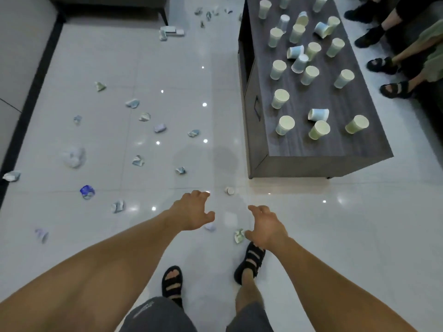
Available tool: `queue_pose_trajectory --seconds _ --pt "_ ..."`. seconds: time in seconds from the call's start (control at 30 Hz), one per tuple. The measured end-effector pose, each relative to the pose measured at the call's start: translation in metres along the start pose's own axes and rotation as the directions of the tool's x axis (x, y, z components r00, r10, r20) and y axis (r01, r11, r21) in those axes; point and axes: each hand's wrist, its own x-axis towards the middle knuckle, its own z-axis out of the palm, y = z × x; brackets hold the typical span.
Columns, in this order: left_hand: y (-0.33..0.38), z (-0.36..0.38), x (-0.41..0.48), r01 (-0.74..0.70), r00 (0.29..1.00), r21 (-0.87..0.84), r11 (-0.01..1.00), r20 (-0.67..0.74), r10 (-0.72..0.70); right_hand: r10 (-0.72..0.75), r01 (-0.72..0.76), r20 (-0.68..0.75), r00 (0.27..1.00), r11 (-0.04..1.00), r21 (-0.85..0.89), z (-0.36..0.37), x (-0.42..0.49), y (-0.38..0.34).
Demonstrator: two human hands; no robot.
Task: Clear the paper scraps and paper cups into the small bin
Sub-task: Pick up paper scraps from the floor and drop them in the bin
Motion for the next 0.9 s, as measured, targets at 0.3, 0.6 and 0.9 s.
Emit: queue_pose_trajectory --seconds 0.3,0.6,0.9 --pt "-0.007 0.138 0.162 0.145 0.983 -0.155 0.977 0.138 -0.124 -0.009 0.014 0.184 0.983 1.0 -0.026 0.094 0.19 0.101" --pt "-0.06 0.339 0.329 0.113 0.969 -0.137 0.984 0.233 -0.078 0.005 0.015 0.272 0.962 0.997 -0.072 0.285 0.361 0.175" --pt "-0.088 0.467 0.352 0.099 0.959 -0.254 0.962 0.282 -0.024 0.061 -0.057 0.226 0.972 0.998 -0.024 0.397 0.417 0.221"
